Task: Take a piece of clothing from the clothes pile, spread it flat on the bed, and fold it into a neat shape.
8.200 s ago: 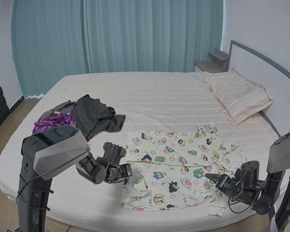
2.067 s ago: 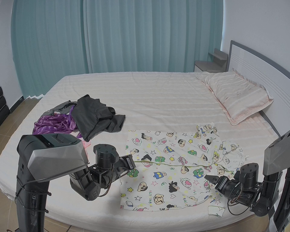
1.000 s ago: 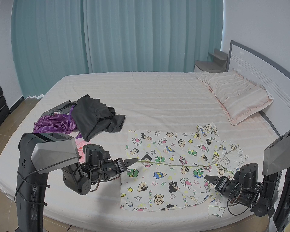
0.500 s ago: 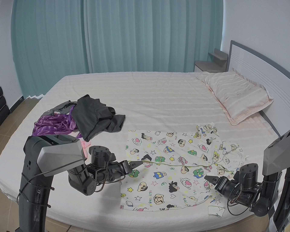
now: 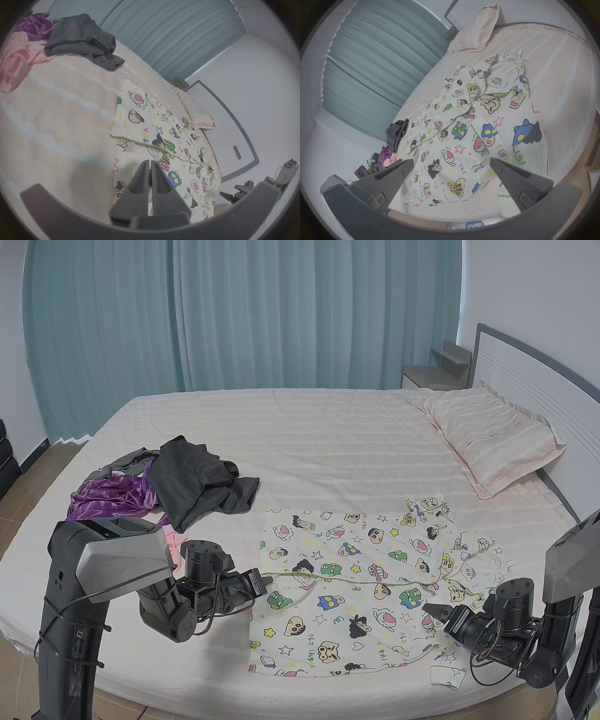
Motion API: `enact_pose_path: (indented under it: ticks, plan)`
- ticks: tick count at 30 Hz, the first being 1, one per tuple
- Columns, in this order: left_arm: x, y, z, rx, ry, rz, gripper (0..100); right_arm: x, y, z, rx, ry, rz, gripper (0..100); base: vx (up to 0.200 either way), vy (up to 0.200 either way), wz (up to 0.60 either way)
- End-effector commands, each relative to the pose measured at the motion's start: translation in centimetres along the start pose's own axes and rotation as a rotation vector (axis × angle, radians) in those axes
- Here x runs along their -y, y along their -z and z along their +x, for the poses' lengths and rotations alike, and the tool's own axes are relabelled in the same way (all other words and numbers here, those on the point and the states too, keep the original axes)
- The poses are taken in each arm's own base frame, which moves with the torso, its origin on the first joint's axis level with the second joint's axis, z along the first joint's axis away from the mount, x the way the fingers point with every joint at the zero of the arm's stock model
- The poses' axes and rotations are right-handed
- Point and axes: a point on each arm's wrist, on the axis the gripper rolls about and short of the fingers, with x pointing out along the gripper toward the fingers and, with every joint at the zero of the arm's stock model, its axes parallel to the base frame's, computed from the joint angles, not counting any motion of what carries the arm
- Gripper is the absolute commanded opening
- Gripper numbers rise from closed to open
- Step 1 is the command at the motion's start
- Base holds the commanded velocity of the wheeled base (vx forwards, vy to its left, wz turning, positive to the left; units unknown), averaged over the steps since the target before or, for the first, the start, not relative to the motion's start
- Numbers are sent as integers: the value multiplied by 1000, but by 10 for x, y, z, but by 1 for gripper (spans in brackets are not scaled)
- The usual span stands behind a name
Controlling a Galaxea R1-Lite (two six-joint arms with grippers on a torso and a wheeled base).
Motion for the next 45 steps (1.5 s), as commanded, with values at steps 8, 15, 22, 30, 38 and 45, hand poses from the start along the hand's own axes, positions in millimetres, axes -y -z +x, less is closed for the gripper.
enact_pose_path:
  ticks: [8,15,22,30,38,45]
  plan:
    - [5,-9,-8,31,-6,24,0,0,0,-1,5,-4,1,100,0,0,0]
    - [5,-17,-9,67,-5,33,0,0,0,-1,5,-4,1,100,0,0,0]
    - [0,-26,-13,108,-35,87,0,0,0,-1,6,-6,1,100,0,0,0]
    - [-10,-29,5,148,-71,106,0,0,0,-1,6,-6,1,100,0,0,0]
    - [-18,-23,10,87,-132,82,0,0,0,-1,5,-4,1,100,0,0,0]
    - [-17,-23,11,87,-135,79,100,0,0,-1,5,-4,1,100,0,0,0]
